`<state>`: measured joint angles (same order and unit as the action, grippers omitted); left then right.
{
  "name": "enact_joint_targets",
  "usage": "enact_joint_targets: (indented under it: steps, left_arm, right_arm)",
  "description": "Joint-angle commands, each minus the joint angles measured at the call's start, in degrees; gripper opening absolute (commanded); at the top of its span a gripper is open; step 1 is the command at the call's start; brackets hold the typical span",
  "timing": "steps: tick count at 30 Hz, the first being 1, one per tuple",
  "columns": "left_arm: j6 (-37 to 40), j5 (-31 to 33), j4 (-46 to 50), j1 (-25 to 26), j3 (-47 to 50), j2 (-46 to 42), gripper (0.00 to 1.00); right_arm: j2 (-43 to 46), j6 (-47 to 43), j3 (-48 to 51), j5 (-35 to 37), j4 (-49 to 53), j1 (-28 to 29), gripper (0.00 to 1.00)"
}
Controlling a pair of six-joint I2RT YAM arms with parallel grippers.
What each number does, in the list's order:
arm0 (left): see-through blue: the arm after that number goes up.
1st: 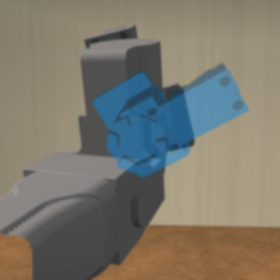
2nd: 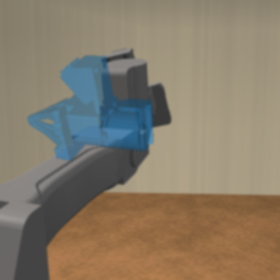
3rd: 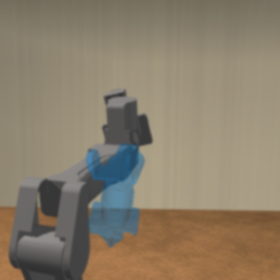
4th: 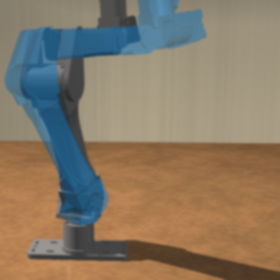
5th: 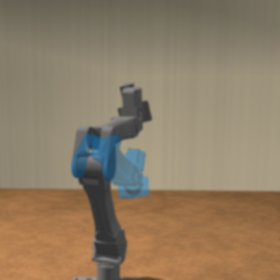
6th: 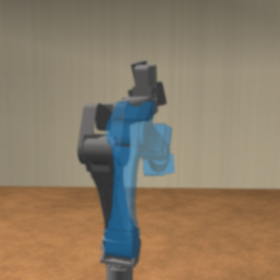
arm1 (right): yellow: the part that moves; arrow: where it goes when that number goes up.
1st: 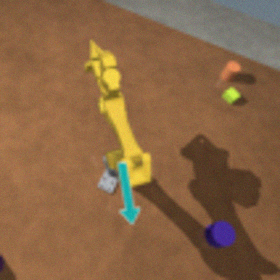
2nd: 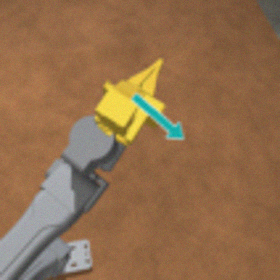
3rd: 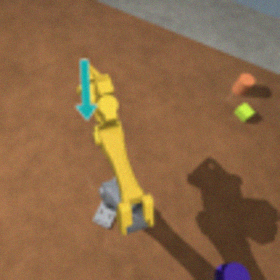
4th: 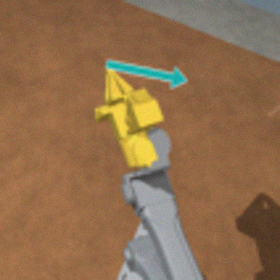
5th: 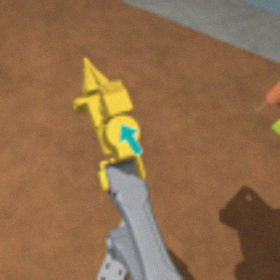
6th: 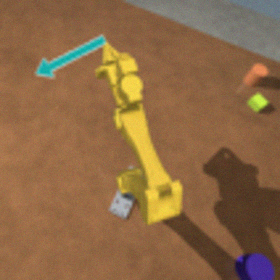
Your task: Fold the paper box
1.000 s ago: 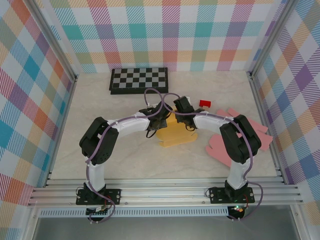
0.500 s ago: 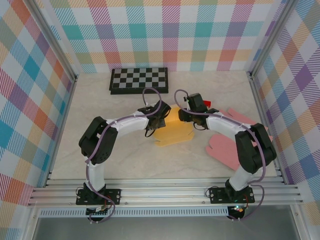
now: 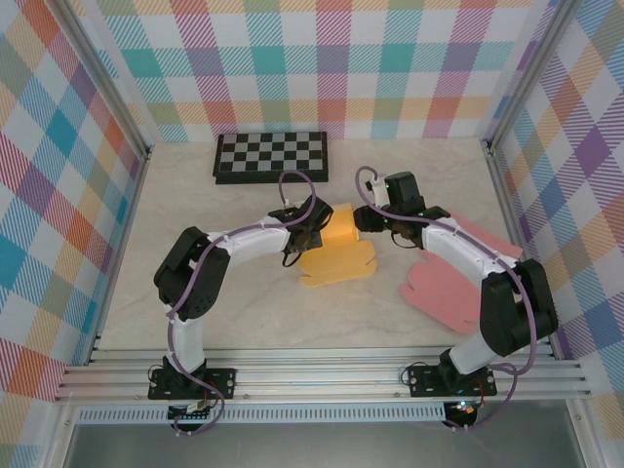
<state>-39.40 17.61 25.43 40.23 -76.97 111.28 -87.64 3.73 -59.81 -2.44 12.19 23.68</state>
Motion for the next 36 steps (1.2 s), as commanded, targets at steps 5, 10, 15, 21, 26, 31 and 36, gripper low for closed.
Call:
enact_joint_targets:
  steps: [5, 10, 15, 21, 26, 31, 36]
  left_arm:
    - [0.29, 0.60, 7.76, -1.38, -2.49, 4.24, 0.00]
    - [0.38, -0.09, 9.09, -1.64, -3.94, 5.38, 0.00]
    - [0.70, -1.02, 9.73, -1.95, -4.64, 6.22, 0.00]
    - [0.73, -1.47, 9.78, -2.08, -4.77, 6.58, 0.00]
    - [0.73, -1.86, 9.90, -2.17, -5.36, 7.01, 0.00]
    - [0.48, -2.00, 10.01, -2.17, -5.74, 7.33, 0.00]
    - [0.65, -1.01, 9.90, -2.17, -5.73, 7.54, 0.00]
  right_arm:
    - [-5.21, -0.49, 4.35, 2.29, -8.07, 3.03, 0.53]
    - [-11.52, -1.09, 2.96, 7.98, -9.63, 5.79, 0.51]
    - [-14.25, -0.39, 1.64, 15.85, -11.34, 6.19, 0.44]
    - [-16.65, -0.19, 0.72, 22.04, -12.08, 6.19, 0.22]
    - [-17.95, -0.67, -0.03, 26.74, -12.28, 6.94, 0.06]
    - [-18.60, 0.98, -0.43, 33.00, -11.62, 7.96, 0.00]
    - [-13.56, 2.80, 2.29, 22.65, -13.31, 7.25, 0.23]
